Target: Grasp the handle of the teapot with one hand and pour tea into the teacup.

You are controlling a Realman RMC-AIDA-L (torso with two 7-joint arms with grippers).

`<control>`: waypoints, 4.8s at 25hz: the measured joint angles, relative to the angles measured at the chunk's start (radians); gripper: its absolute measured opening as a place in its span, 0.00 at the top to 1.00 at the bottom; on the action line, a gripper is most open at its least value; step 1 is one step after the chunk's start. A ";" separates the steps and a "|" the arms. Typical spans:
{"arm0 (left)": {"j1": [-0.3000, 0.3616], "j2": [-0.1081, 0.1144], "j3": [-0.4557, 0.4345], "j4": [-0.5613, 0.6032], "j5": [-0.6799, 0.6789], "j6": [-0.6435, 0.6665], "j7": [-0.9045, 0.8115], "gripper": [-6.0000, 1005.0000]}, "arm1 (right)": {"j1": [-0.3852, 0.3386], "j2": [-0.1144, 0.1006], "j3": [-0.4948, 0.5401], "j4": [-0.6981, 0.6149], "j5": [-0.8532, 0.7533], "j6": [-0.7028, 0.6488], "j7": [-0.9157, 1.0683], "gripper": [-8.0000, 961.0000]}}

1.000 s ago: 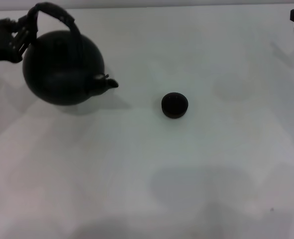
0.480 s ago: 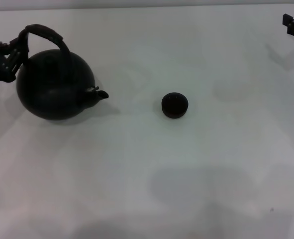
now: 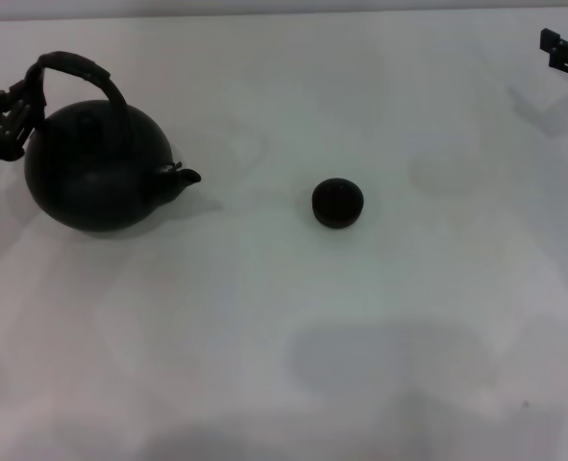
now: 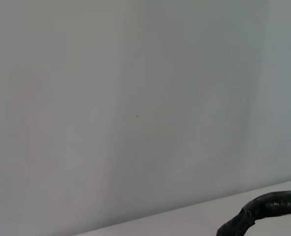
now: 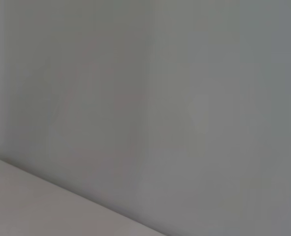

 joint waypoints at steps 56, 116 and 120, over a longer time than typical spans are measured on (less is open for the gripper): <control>-0.085 -0.008 0.019 -0.016 0.094 -0.082 -0.008 0.54 | 0.025 -0.012 0.007 0.000 -0.008 -0.035 -0.019 0.12; 0.083 0.001 -0.503 -0.445 -0.507 0.265 0.609 0.39 | -0.110 0.008 0.041 -0.355 0.609 0.441 -0.531 0.12; 0.081 -0.001 -0.502 -0.453 -0.500 0.245 0.634 0.39 | -0.108 0.007 0.041 -0.379 0.610 0.416 -0.556 0.12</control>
